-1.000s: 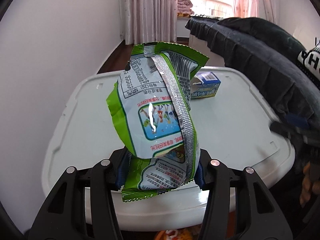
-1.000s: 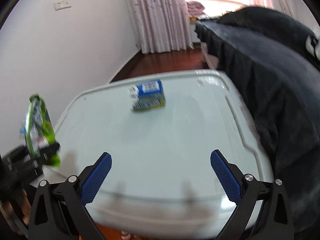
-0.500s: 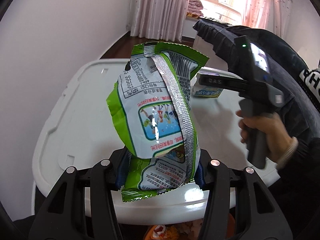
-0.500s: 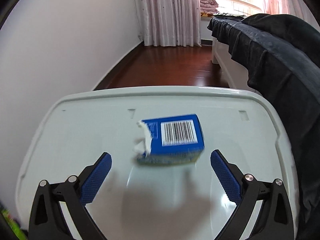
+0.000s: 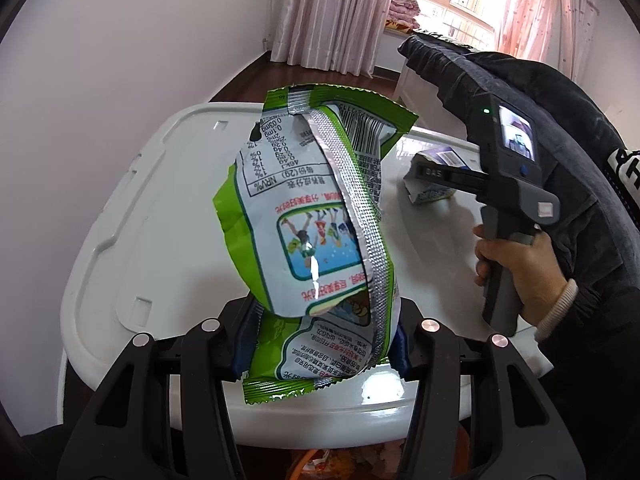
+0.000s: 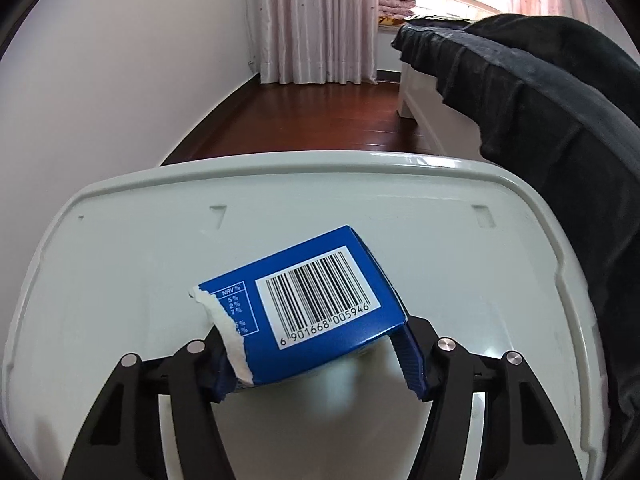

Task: Collect trash
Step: 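Carry wrapper and carton over the orange bucket and open both tools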

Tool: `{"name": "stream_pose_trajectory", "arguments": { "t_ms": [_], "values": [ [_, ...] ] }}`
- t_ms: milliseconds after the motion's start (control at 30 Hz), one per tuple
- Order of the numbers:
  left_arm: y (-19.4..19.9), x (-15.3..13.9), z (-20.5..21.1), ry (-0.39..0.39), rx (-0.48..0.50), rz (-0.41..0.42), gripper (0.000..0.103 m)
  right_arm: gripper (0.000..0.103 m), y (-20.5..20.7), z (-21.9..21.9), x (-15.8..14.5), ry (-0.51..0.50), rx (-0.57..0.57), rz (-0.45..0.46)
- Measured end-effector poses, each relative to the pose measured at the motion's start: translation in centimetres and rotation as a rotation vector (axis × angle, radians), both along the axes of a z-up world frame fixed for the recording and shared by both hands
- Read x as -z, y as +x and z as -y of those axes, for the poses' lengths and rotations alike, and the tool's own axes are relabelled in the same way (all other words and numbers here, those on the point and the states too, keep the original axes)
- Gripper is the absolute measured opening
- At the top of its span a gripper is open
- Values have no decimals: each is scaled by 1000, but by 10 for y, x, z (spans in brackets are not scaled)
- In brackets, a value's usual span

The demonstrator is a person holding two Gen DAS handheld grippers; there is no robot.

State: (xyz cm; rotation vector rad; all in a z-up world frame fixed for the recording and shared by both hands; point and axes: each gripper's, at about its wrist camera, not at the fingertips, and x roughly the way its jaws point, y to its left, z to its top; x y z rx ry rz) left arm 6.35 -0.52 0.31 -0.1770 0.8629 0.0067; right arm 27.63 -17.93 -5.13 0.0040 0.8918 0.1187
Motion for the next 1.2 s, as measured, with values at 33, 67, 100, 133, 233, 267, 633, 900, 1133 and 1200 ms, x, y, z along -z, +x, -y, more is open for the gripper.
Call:
{"name": "stream_pose_trajectory", "arguments": {
  "t_ms": [33, 67, 100, 133, 233, 267, 633, 900, 1133, 1200],
  "values": [
    [1, -1, 1, 4, -1, 4, 50, 62, -4, 2, -1, 7, 2, -1],
    [0, -1, 1, 8, 0, 10, 51, 62, -8, 4, -2, 14, 2, 0],
    [0, -1, 2, 11, 0, 13, 50, 62, -14, 7, -5, 23, -2, 2],
    [-2, -1, 3, 15, -1, 15, 50, 62, -20, 9, -7, 28, -5, 5],
    [-4, 1, 4, 24, 2, 22, 50, 62, -39, 16, -17, 48, -22, 10],
    [-5, 2, 5, 30, 2, 23, 50, 62, -49, 19, -22, 59, -30, 6],
    [-30, 1, 18, 76, 46, 29, 50, 62, -169, 44, -59, 129, -99, -13],
    [-72, 6, 42, 104, 139, -8, 50, 63, -256, 50, -67, 139, -173, -38],
    [-105, 4, 51, 122, 205, -43, 50, 63, -308, 56, -63, 153, -188, -59],
    [-113, 2, 51, 123, 221, -59, 50, 63, -322, 56, -60, 152, -191, -77]
  ]
}}
